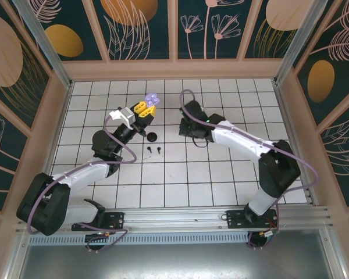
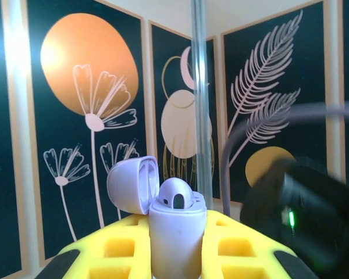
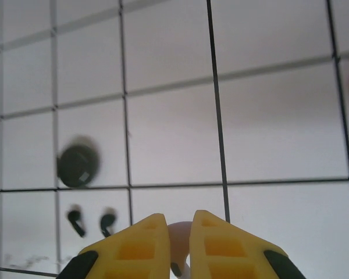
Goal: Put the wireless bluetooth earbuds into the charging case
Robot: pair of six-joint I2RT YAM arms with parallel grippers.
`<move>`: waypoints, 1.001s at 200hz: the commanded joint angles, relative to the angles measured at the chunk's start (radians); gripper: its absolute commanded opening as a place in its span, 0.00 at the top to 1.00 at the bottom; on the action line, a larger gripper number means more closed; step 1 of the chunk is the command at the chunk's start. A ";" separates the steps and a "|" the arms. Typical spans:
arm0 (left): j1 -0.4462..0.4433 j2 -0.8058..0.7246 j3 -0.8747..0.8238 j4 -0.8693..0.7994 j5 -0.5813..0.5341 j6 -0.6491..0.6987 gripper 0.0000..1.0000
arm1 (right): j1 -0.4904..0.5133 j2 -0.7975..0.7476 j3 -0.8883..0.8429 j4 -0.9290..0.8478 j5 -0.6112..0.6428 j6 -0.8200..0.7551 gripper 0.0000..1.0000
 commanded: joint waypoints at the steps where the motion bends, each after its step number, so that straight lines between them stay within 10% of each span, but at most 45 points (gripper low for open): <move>1: 0.006 -0.015 0.044 -0.049 0.074 0.051 1.00 | -0.036 -0.082 0.103 -0.023 0.008 -0.091 0.88; 90: -0.007 0.106 0.123 -0.036 0.181 0.024 1.00 | -0.048 -0.129 0.485 -0.052 -0.077 -0.234 0.87; 200: -0.026 0.250 0.230 0.103 0.204 -0.011 1.00 | 0.044 -0.232 0.324 0.133 -0.078 -0.190 0.86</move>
